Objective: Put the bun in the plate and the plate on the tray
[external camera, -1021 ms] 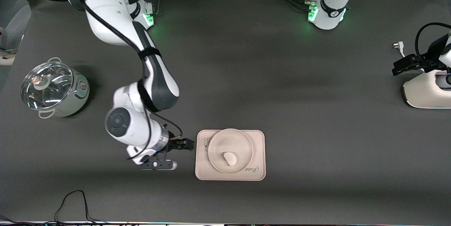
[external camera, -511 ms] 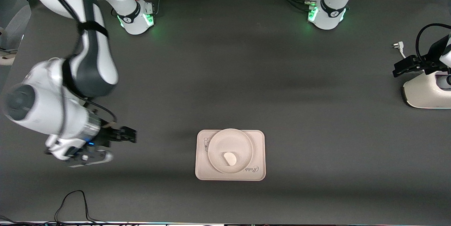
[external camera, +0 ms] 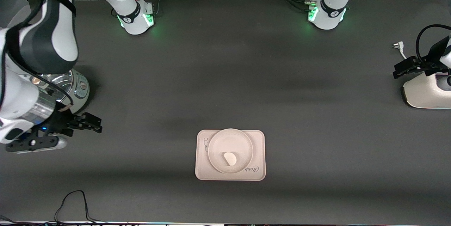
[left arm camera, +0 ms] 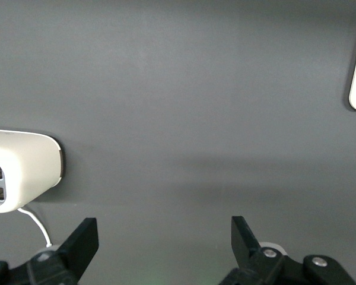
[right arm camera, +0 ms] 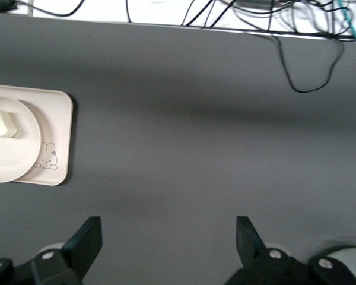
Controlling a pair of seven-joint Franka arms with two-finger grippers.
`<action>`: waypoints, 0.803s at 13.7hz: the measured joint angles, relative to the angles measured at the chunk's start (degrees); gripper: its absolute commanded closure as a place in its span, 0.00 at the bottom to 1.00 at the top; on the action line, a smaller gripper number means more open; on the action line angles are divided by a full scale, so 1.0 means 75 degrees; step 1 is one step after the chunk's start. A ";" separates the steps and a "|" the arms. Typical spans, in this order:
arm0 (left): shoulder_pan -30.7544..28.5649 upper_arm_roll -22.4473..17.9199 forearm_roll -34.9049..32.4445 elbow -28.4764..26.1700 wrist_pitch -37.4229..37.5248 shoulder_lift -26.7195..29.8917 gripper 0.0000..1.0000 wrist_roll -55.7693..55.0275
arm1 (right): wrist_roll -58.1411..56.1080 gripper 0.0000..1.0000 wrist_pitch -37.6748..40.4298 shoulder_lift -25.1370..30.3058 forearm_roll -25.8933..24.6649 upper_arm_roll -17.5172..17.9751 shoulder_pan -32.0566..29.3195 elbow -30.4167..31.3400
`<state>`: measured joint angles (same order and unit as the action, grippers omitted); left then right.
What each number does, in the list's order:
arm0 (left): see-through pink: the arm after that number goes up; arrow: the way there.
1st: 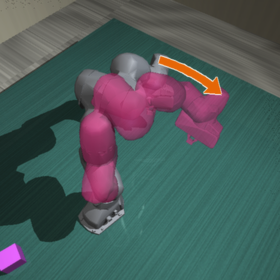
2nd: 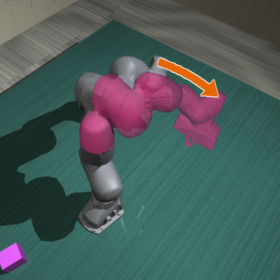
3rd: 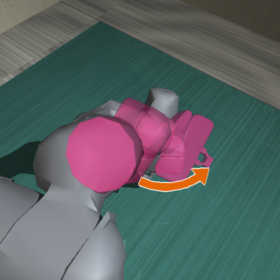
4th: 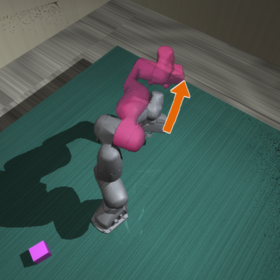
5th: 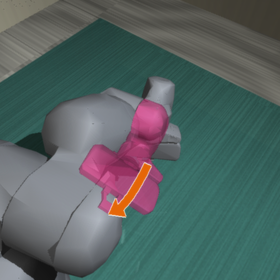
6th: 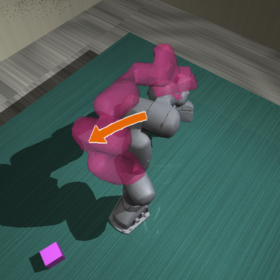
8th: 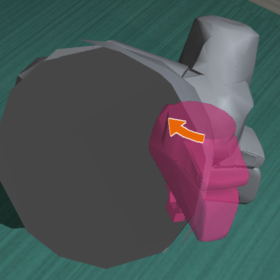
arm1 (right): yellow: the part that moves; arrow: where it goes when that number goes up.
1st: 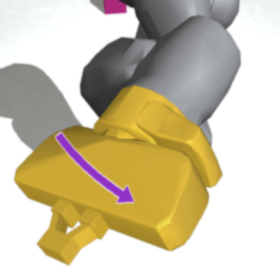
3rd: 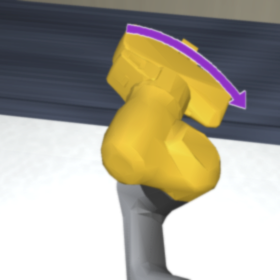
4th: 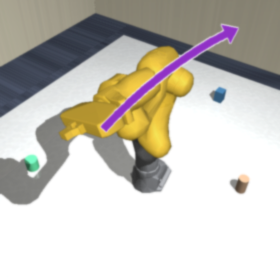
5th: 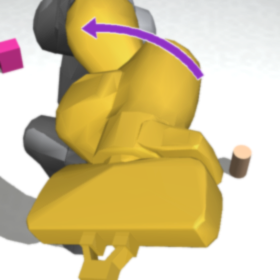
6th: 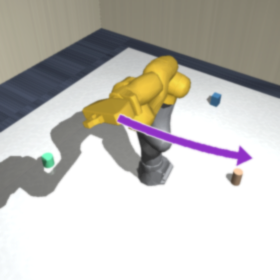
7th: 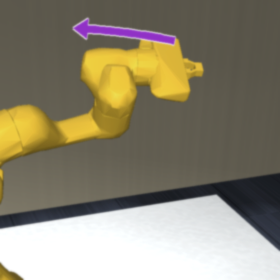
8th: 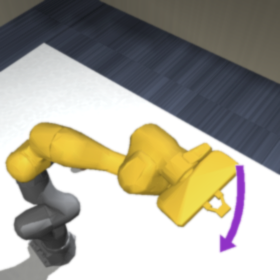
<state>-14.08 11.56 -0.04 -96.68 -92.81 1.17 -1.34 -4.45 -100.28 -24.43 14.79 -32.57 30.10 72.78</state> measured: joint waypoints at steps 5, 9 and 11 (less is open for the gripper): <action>0.0002 0.0001 0.0000 0.0000 -0.0002 -0.0007 0.00 0.0000 | 0.0000 0.00 0.0377 0.0659 -0.0317 0.0009 -0.0239 0.0363; 0.0006 0.0001 0.0000 0.0001 -0.0002 -0.0011 0.00 0.0000 | 0.0073 0.00 0.0396 0.2113 -0.1497 0.2420 -0.2320 0.1453; 0.0006 0.0001 0.0000 0.0004 -0.0002 -0.0011 0.00 0.0001 | 0.0096 0.00 0.0427 0.2671 -0.1644 0.3339 -0.3201 0.1909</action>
<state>-14.04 11.57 -0.04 -96.64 -92.82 1.09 -1.34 -3.73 -97.07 -4.40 2.46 -7.52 6.09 87.10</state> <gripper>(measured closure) 0.000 0.000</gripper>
